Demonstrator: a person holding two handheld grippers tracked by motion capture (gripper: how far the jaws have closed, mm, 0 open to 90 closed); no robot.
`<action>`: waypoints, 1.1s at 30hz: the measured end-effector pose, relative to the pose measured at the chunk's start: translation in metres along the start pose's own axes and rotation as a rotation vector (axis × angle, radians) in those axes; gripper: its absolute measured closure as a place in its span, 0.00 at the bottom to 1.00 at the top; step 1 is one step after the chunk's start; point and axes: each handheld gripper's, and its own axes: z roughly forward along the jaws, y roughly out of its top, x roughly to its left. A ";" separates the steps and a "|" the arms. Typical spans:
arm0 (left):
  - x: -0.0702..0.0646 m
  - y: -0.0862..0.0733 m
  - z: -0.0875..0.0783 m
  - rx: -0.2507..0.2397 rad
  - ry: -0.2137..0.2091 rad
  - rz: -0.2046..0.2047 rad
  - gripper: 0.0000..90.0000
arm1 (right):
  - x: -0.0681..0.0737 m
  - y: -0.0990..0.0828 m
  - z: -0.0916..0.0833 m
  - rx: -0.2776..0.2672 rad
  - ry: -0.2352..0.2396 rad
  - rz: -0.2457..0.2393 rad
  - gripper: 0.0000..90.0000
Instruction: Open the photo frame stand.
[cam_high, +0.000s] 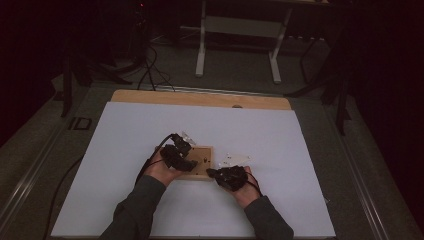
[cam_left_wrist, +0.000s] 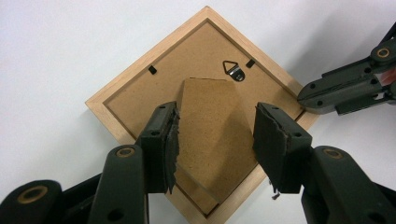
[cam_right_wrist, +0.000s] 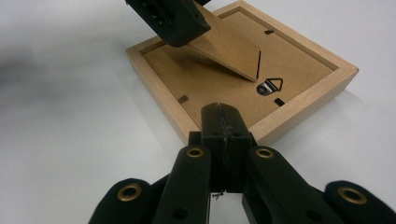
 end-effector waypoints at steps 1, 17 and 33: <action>0.000 0.000 0.000 -0.002 -0.001 -0.001 0.57 | 0.000 0.000 0.000 -0.002 0.000 0.001 1.00; 0.005 -0.005 0.003 -0.017 -0.007 -0.042 0.42 | 0.000 -0.001 0.000 -0.007 0.002 0.005 1.00; 0.013 -0.011 -0.002 -0.058 -0.073 -0.130 0.42 | 0.000 -0.001 -0.001 -0.008 0.004 0.008 1.00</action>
